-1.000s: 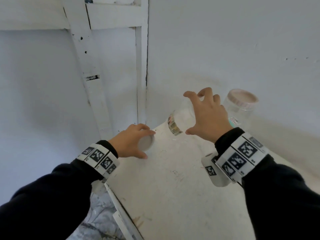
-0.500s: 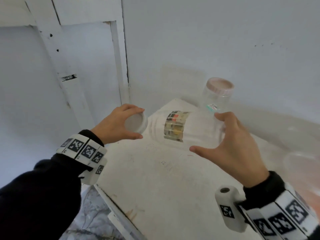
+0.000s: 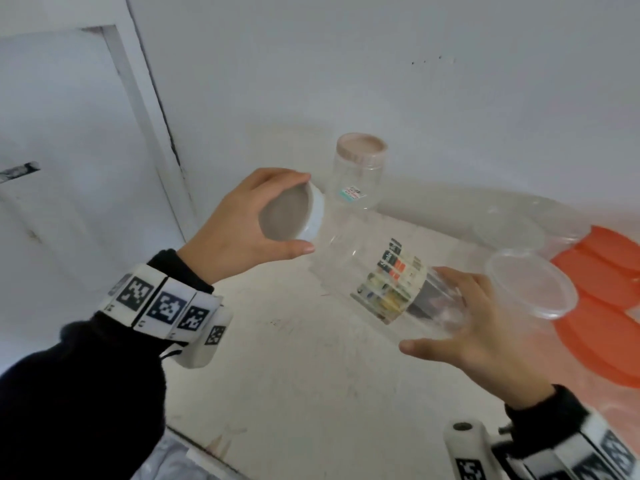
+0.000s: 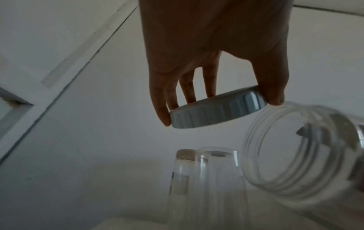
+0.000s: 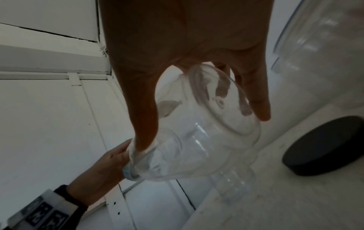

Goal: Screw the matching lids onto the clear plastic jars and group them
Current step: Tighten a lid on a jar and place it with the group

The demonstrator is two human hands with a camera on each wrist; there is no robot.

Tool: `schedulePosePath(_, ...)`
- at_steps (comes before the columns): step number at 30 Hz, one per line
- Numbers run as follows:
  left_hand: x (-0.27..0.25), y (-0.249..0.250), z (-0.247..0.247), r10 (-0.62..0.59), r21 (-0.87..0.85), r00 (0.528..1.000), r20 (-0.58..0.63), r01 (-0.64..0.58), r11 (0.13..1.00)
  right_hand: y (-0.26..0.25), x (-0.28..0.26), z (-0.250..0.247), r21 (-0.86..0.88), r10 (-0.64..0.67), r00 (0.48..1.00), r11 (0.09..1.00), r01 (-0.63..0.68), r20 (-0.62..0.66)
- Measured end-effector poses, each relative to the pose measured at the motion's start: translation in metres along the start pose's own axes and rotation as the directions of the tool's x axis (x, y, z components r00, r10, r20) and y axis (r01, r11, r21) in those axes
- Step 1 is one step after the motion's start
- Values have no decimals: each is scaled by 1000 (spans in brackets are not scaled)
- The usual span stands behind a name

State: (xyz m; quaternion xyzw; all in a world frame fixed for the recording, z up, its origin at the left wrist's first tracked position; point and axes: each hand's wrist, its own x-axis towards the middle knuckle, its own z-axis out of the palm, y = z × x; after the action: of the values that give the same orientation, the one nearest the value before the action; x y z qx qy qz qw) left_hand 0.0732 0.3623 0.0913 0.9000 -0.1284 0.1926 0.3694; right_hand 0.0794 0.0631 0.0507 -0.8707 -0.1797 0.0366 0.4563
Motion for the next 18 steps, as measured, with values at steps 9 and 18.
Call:
schedulePosePath(9,20,28,26,178,-113,982,65,-170,979,31,-10,-1,241,174,984,957,-163,-26)
schedulePosePath(18,33,40,54,192,-219,969,157,-155,963,35,-4,6,251,186,982,951,-182,6)
